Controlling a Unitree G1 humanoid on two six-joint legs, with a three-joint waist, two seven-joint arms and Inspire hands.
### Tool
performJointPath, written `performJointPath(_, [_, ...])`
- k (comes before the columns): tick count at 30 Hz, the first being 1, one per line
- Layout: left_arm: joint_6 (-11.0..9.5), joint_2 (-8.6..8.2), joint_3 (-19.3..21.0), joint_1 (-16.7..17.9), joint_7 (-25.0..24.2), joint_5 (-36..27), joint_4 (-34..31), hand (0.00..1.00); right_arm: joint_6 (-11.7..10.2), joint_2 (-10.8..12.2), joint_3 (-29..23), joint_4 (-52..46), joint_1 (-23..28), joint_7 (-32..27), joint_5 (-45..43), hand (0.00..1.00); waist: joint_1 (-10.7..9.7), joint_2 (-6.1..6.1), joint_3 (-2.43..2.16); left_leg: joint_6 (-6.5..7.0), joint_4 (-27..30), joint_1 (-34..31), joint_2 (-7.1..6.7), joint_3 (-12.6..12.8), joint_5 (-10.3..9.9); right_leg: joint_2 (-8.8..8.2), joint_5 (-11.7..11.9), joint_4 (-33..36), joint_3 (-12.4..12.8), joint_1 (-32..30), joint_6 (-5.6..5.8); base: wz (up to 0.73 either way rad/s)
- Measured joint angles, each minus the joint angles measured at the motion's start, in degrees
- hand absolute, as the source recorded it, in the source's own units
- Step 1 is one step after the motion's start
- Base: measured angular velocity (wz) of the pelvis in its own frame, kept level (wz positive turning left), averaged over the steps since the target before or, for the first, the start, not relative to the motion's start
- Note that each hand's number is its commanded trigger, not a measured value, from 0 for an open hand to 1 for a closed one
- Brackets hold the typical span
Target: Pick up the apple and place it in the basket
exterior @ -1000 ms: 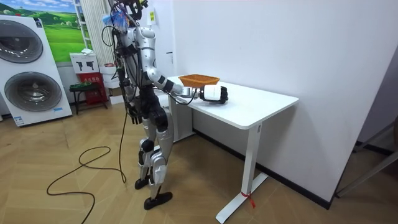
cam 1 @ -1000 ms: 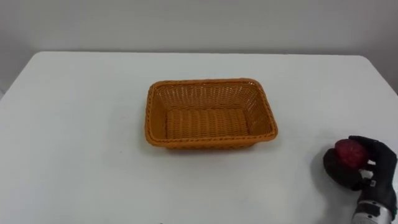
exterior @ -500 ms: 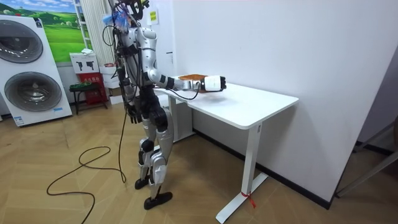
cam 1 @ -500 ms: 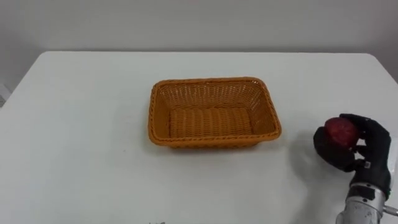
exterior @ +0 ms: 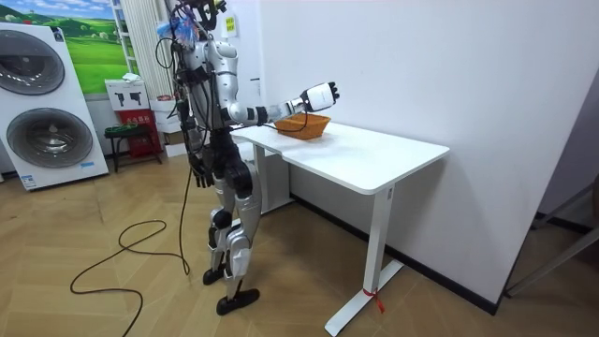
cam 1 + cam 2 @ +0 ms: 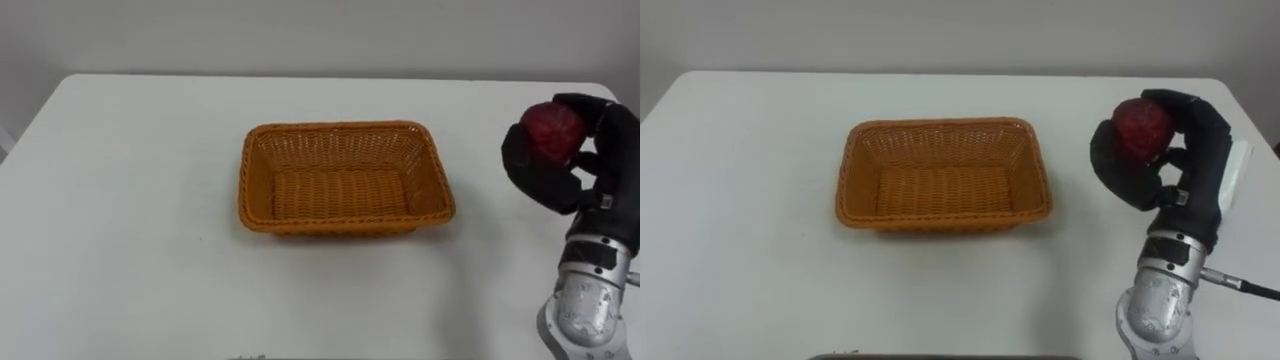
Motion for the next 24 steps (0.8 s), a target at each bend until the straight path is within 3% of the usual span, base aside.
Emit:
performJointPath(7, [0.20, 0.00, -2.05, -0.26, -0.50, 0.02, 0.10, 0.00, 0.44, 0.02, 1.37, -2.18, -0.03, 3.34, -3.62, 1.00, 0.15, 0.50, 0.30, 0.00, 0.30, -0.33, 0.09, 0.08, 0.00, 0.04, 0.04, 0.13, 0.20, -0.23, -0.07, 0.00])
performJointPath(14, [0.36, -0.01, -2.08, -1.66, -0.48, 0.01, 1.41, 0.00, 1.37, 0.01, 6.77, -4.21, -0.01, 8.23, -3.65, 1.00, 1.59, 0.82, -0.09, -0.02, -0.11, -0.40, 0.06, 0.14, 0.02, 0.03, 0.07, 0.19, 0.29, -0.67, -0.11, 0.00])
performJointPath(18, [0.33, -0.01, -3.17, -1.92, -0.47, 0.01, 1.37, 0.00, 1.43, 0.00, 7.84, -4.47, -0.01, 10.02, -3.64, 0.42, 2.74, 0.55, -0.28, -0.03, -0.15, -0.51, 0.04, 0.12, 0.05, 0.02, 0.07, 0.10, 0.31, -1.04, -0.11, 0.00])
performJointPath(19, [0.33, -0.02, -3.56, -1.90, -0.48, 0.02, 1.37, 0.00, 1.44, 0.00, 8.33, -4.48, -0.01, 10.47, -3.64, 0.11, 2.91, 0.52, -0.30, -0.03, -0.19, -0.51, 0.03, 0.09, 0.05, 0.02, 0.07, 0.07, 0.29, -1.05, -0.11, 0.00])
performJointPath(20, [0.33, -0.02, -3.61, -1.87, -0.48, 0.02, 1.37, 0.00, 1.44, -0.01, 8.90, -4.48, -0.03, 10.95, -3.69, 0.00, 3.01, 0.48, -0.32, -0.04, -0.23, -0.55, 0.04, 0.09, 0.05, 0.02, 0.07, 0.03, 0.24, -1.11, -0.11, 0.00])
performJointPath(24, [0.33, -0.01, -3.72, -2.07, -0.47, 0.01, 1.34, 0.00, 1.47, -0.01, 9.51, -4.49, -0.03, 12.27, -3.77, 0.00, 3.00, 0.47, -0.23, -0.04, -0.27, -1.07, 0.04, 0.06, 0.05, 0.02, 0.07, -0.05, 0.20, -1.39, -0.10, 0.00])
